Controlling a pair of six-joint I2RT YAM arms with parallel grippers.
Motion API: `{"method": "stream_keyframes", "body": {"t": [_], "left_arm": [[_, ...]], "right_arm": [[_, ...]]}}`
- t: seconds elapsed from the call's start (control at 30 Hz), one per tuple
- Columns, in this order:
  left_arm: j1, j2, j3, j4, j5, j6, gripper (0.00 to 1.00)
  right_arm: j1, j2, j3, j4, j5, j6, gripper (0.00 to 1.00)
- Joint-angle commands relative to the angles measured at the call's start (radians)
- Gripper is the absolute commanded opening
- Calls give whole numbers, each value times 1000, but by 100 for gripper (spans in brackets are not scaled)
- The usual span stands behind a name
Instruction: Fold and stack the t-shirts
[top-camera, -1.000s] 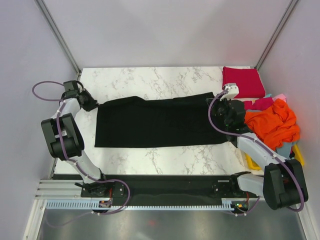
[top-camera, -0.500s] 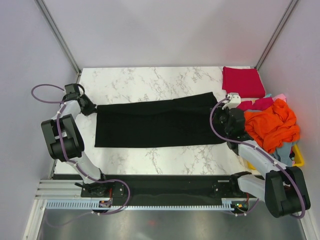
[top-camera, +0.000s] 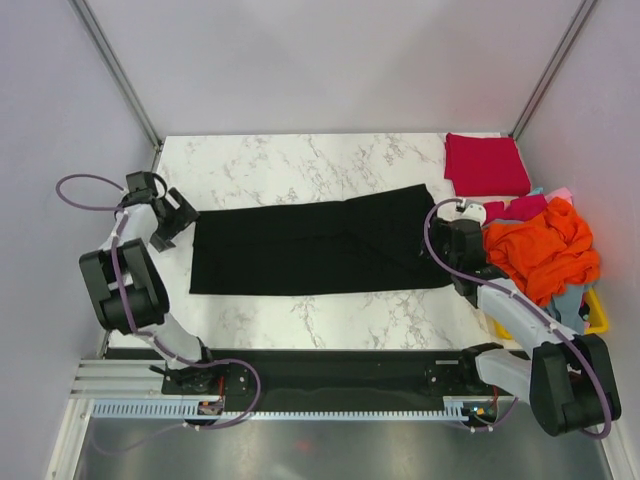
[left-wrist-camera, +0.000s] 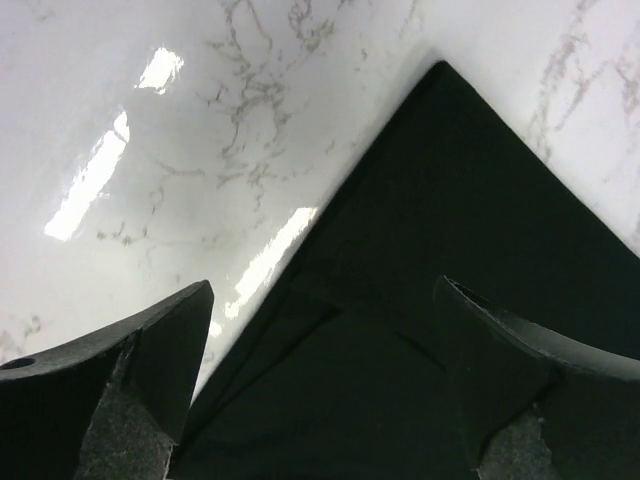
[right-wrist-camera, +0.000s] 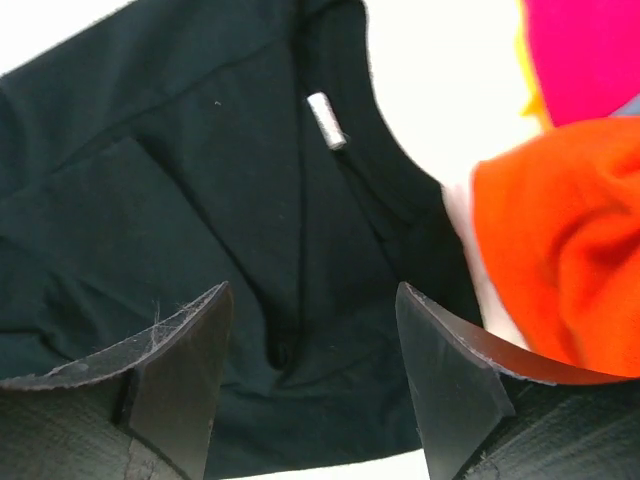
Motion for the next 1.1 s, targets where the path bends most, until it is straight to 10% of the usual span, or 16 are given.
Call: {"method": "stream_keyframes", "body": {"t": [0.0, 0.2, 0.53, 1.07], "left_arm": [[3, -245, -41, -69, 1, -17, 99], [-84, -575, -204, -10, 47, 36, 97], [-201, -599, -193, -11, 85, 41, 95], [-201, -617, -193, -8, 139, 30, 94]], "right_arm": [[2, -35, 93, -55, 65, 6, 74], [165, 207, 372, -120, -62, -87, 73], [185, 745, 794, -271, -107, -109, 61], [187, 830, 858, -366, 56, -78, 58]]}}
